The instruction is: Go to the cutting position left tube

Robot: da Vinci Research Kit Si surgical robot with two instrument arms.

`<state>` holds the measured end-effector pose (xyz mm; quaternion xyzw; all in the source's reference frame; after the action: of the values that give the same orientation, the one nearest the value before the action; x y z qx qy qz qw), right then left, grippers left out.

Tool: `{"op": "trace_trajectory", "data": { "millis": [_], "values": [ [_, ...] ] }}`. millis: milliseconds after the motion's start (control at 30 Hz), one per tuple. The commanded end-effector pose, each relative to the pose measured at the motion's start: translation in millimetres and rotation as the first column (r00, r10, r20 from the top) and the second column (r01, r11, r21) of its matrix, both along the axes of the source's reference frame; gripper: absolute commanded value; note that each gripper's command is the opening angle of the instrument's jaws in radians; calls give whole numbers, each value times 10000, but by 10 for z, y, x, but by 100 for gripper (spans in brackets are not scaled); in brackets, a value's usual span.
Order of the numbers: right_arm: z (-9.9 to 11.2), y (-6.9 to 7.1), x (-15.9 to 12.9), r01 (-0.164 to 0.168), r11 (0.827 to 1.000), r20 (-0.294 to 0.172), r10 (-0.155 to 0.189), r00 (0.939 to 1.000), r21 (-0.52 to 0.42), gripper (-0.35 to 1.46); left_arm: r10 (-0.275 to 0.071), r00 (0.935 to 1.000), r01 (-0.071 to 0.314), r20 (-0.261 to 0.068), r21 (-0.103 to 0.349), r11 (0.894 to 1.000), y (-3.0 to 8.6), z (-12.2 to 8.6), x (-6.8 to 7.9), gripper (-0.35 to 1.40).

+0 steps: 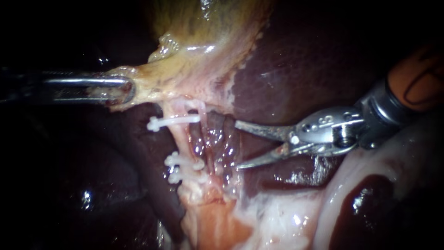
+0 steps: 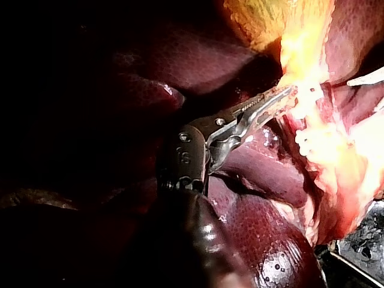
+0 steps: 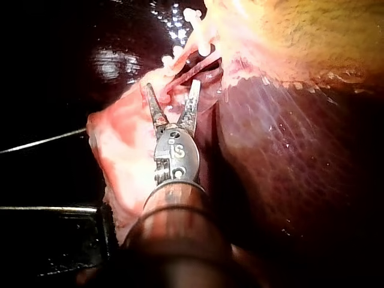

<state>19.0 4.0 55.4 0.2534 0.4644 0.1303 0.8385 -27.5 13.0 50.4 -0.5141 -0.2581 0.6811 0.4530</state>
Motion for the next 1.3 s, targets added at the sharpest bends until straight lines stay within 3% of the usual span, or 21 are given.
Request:
{"op": "trace_trajectory", "data": {
  "millis": [33, 333, 467, 1067, 1300],
  "values": [
    [1, -1, 4, -9, 10000, -15, 9, 10000, 70, 145, -3, 10000, 3, -10, -3, 10000, 0, 0, 0, -35],
    [16, -14, 31, 358, 9981, -182, -349, 9992, 493, 145, -7, 10000, 7, -12, -2, 10000, 0, 0, -1, -35],
    [22, -18, 39, 355, 9975, -152, -346, 9993, 618, 145, -5, 10000, 5, -10, -2, 10000, 0, 1, -1, -35],
    [65, -7, 52, 155, 9945, 26, -159, 9999, 1033, 145, -3, 10000, 3, -9, -2, 10000, 0, 1, -1, -35],
    [76, -4, 59, 217, 9927, 12, -220, 9998, 1185, 145, -4, 10000, 4, -10, -2, 10000, 0, 1, -1, -35]
  ]
}}
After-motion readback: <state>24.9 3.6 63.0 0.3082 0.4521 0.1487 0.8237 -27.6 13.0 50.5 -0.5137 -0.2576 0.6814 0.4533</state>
